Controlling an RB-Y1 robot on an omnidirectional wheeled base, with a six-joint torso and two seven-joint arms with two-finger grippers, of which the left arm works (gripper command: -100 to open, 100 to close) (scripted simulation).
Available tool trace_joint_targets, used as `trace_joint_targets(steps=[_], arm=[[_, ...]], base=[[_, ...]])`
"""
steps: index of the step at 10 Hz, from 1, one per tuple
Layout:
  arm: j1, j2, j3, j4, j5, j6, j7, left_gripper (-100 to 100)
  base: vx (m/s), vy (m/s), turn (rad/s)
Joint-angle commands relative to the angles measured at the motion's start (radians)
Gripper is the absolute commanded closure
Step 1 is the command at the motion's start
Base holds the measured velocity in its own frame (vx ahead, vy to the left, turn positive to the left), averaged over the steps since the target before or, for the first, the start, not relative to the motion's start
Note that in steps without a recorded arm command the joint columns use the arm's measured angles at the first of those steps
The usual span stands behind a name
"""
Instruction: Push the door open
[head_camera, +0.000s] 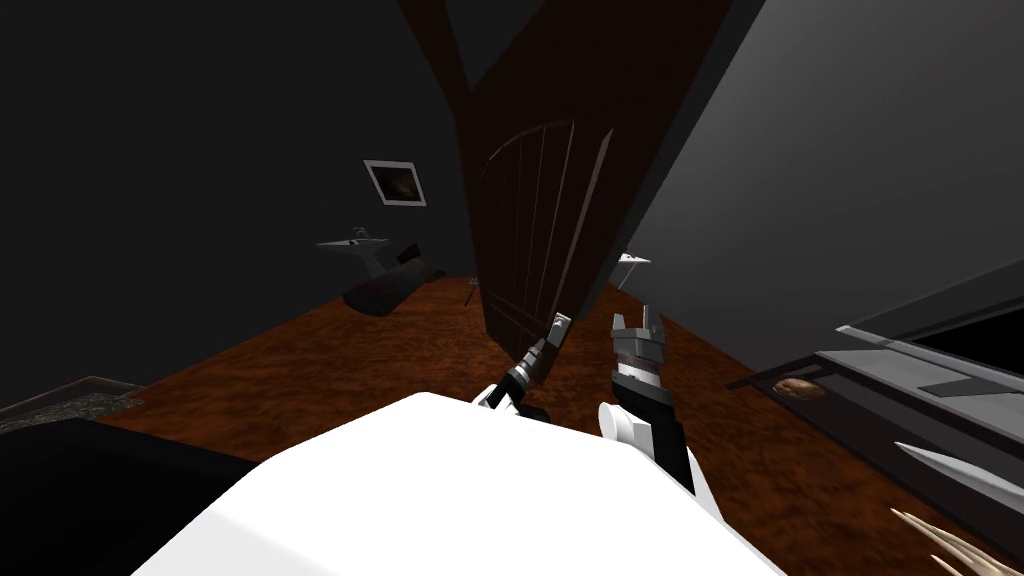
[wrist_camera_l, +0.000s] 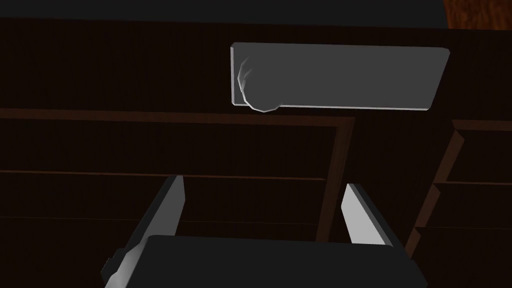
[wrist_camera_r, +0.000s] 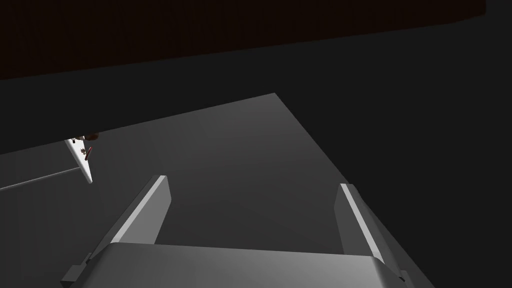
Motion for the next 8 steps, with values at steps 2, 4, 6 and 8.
trace_joint_targets(steps=[2,4,6,8], arm=[[-0.006,0.035,0.004,0.006,-0.001,-0.003,0.000,-100],[-0.014,0.037,0.008,0.012,-0.001,-0.006,0.001,-100],[-0.021,0.008,0.012,0.018,-0.001,-0.008,0.002,-100],[-0.025,-0.029,0.015,0.022,-0.001,-0.010,0.002,-100]], base=[[0.198,-0.055,0.000],[0.239,-0.118,-0.005],[0.217,-0.170,-0.008],[0.078,-0.161,-0.018]])
